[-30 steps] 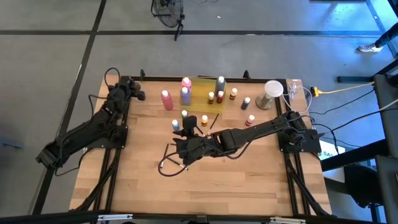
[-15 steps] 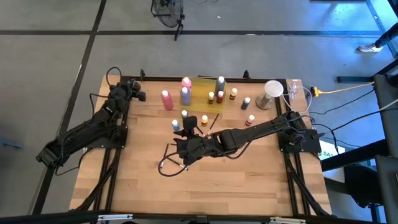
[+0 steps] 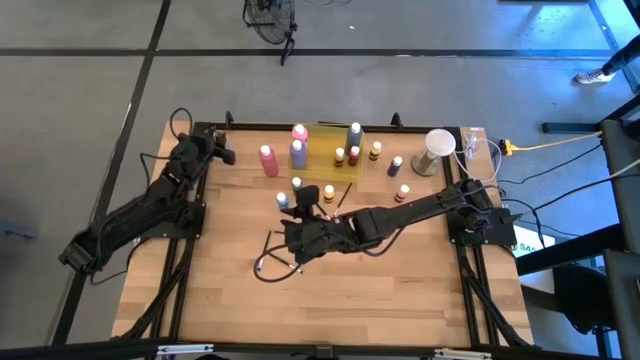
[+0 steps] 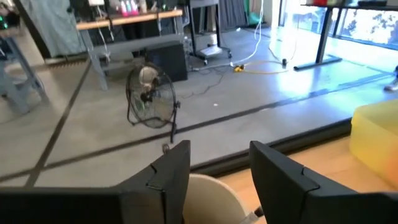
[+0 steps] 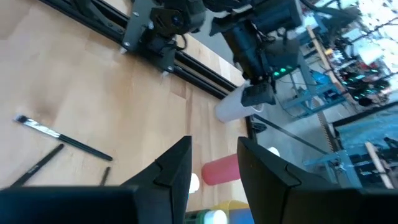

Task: Pick & Place Paint Supplies
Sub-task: Put the small pink paint bottle into the yellow bin

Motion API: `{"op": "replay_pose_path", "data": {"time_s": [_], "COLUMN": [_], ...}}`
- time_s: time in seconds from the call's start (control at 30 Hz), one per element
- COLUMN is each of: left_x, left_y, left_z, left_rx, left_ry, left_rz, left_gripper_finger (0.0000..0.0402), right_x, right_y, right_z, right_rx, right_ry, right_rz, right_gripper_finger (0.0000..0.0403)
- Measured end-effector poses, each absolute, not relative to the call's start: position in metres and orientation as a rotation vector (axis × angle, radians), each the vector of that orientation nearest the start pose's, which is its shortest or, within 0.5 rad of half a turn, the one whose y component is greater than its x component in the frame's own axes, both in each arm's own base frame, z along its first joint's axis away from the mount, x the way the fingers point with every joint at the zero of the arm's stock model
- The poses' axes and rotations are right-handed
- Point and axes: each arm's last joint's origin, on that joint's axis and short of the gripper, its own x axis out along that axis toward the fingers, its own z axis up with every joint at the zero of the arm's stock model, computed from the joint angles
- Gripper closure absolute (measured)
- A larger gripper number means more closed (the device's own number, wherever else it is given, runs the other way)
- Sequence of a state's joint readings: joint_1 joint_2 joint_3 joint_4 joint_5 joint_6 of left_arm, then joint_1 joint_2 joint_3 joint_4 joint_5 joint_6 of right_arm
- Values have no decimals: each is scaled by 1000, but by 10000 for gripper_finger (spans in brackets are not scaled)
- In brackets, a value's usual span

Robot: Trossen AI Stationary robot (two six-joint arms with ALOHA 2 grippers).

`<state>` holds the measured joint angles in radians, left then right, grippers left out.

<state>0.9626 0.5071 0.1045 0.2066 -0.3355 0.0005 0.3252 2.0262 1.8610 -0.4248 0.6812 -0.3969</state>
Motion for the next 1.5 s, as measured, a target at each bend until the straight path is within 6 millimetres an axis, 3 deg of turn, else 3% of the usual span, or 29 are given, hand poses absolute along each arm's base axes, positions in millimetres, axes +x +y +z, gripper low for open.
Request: {"op": "replay_pose_path", "data": {"time_s": [0.23,0.53,0.77,1.13,1.37,1.5], "left_x": [67,72,80,86,89,89], "left_y": [103,82,71,48,38,33], "left_z": [187,209,214,233,235,242], "left_rx": [-22,-22,-102,-95,-93,-93], "left_ry": [63,-199,-268,-410,-406,-421], "left_rz": [1245,909,649,138,-22,-73], "left_gripper_finger": [241,240,240,240,240,240], "right_x": [438,429,424,412,409,403], "right_y": [142,166,179,201,198,193], "right_z": [311,314,314,306,305,297], "right_rx": [-724,-772,-784,-624,-447,-455], "right_ry": [584,555,542,561,544,616], "right_rz": [-390,-407,-380,-185,-348,-391], "right_gripper_finger": [272,272,272,272,272,272]}}
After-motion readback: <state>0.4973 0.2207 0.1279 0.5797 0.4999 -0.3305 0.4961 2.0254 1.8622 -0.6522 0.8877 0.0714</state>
